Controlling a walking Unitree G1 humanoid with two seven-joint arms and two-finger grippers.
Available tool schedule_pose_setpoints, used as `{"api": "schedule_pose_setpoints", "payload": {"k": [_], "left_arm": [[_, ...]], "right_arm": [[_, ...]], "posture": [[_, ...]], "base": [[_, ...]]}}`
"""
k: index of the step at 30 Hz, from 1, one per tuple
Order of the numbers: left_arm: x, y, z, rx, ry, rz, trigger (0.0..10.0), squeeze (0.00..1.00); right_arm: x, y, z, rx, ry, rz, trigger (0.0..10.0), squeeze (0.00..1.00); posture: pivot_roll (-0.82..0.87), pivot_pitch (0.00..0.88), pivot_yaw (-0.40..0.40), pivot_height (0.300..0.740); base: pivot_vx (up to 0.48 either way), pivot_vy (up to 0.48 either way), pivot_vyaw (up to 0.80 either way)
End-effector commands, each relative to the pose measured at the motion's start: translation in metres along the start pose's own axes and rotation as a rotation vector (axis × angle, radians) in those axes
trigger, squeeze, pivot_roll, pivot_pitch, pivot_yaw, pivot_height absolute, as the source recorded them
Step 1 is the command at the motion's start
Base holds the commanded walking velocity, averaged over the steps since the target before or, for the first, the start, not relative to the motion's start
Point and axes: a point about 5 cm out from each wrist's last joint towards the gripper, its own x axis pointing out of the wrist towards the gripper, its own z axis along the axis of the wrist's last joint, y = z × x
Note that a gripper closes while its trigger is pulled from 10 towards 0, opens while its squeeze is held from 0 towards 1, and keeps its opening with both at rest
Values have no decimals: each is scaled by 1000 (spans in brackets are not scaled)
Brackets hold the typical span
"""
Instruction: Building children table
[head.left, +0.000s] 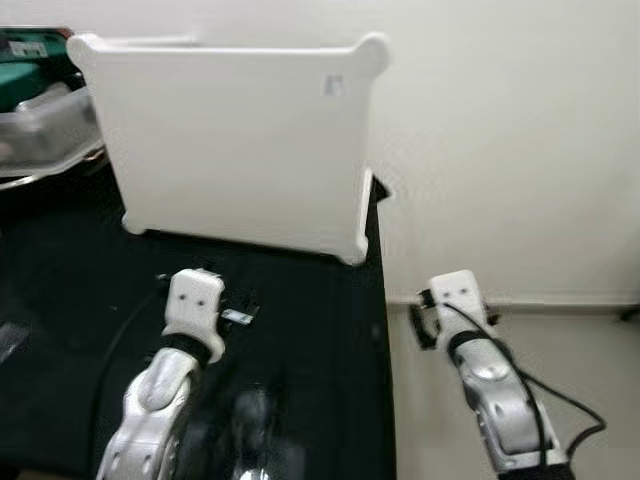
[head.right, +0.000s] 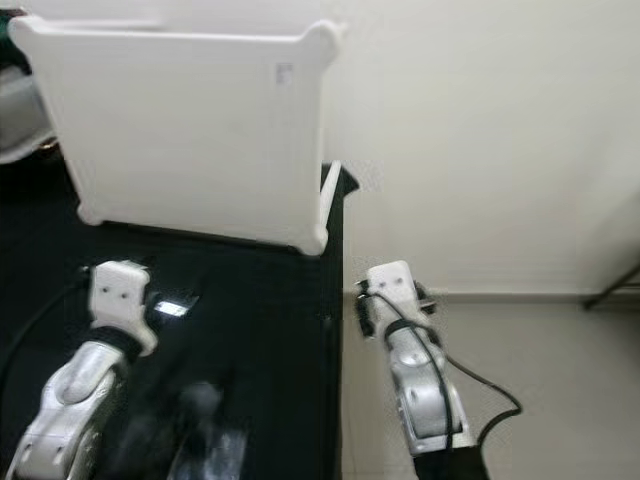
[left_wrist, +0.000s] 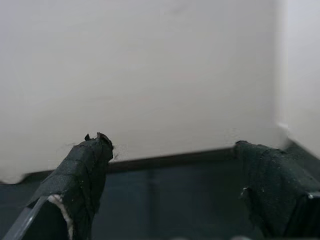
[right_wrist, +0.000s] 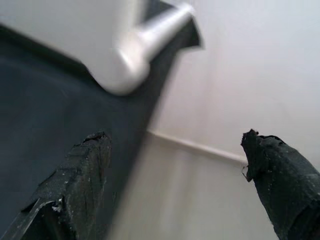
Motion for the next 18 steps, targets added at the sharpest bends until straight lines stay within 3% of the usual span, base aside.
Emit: {"api": "schedule_pose_setpoints", "payload": {"k": [1,9,18], "left_arm": [[-1,5,-4,15,20,13,10000,0],[-3,2,-4,19,18,5,10000,0],[-3,0,-4,6,20,5,10000,0]], "right_arm": [[0,7,3,-5,-12,21,10000,0],[1,4,4,-7,-17,12,10000,0],[1,3,4,-9,-18,9,10000,0]], "posture": [[1,0,-65,740],[-2,0,-69,740],[-6,0,-70,740]], "base": [[458,0,0],[425,0,0],[0,0,0]]}}
